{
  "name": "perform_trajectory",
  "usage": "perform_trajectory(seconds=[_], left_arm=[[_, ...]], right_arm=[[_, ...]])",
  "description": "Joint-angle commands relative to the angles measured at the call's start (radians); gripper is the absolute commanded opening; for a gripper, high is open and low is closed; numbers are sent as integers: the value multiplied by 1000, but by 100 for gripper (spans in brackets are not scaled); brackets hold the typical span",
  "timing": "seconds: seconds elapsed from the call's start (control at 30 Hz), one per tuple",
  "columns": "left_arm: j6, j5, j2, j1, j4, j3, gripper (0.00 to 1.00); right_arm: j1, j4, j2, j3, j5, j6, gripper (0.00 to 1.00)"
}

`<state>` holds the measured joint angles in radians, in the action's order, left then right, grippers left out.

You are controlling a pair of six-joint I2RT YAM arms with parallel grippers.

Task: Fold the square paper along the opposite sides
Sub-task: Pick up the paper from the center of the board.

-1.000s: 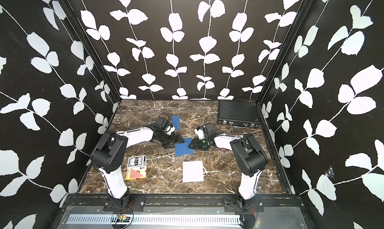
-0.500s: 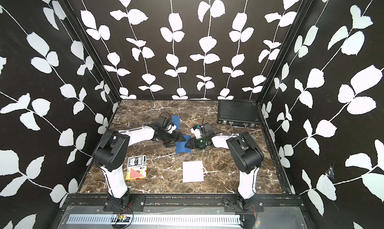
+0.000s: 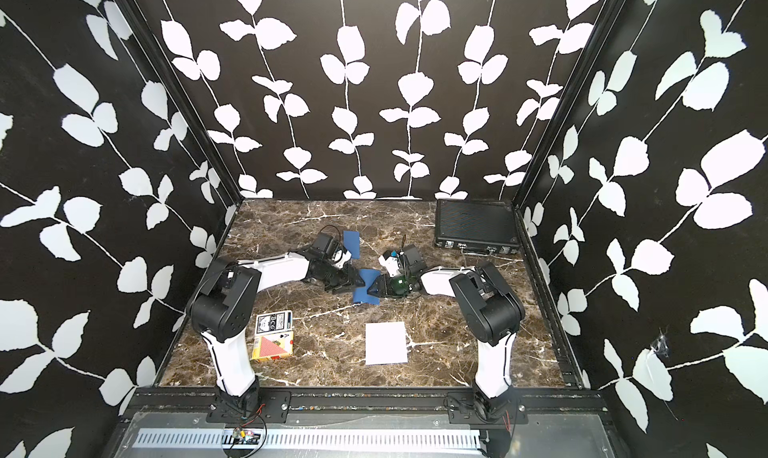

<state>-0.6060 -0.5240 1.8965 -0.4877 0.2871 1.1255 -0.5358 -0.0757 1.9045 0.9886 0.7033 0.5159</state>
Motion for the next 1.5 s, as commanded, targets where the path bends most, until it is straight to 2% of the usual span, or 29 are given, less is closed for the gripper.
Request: perform_trajectory(seconds=[0.0, 0.23, 0.33, 0.47, 0.6, 0.67, 0.83, 1.0, 1.2, 1.47], left_arm=[[29, 58, 28, -2, 70, -33, 46], [44, 57, -9, -2, 72, -39, 39], [54, 27, -43, 3, 56, -42, 35], [58, -38, -115, 23, 4, -53, 34], [63, -70, -180, 51, -22, -62, 32], [63, -126, -205, 68, -45, -70, 31], [26, -230, -266, 104, -141, -100, 31], [-18, -324, -325, 122, -244, -127, 31], [-117, -408, -363, 126, -417, -175, 32], [-156, -436, -373, 126, -477, -182, 32]], right_arm=[[-9, 78, 21, -18, -48, 1, 51], [-3, 84, -1, -16, -46, 4, 51], [13, 86, -32, -13, -39, 12, 51], [58, 39, -104, -33, -7, 46, 51], [107, -186, -162, -123, 75, 137, 53], [121, -294, -165, -151, 126, 208, 53], [153, -613, -133, -201, 195, 424, 55], [171, -885, -62, -173, 267, 639, 59], [169, -964, -13, -114, 283, 713, 65], [139, -1102, 30, -33, 307, 849, 66]])
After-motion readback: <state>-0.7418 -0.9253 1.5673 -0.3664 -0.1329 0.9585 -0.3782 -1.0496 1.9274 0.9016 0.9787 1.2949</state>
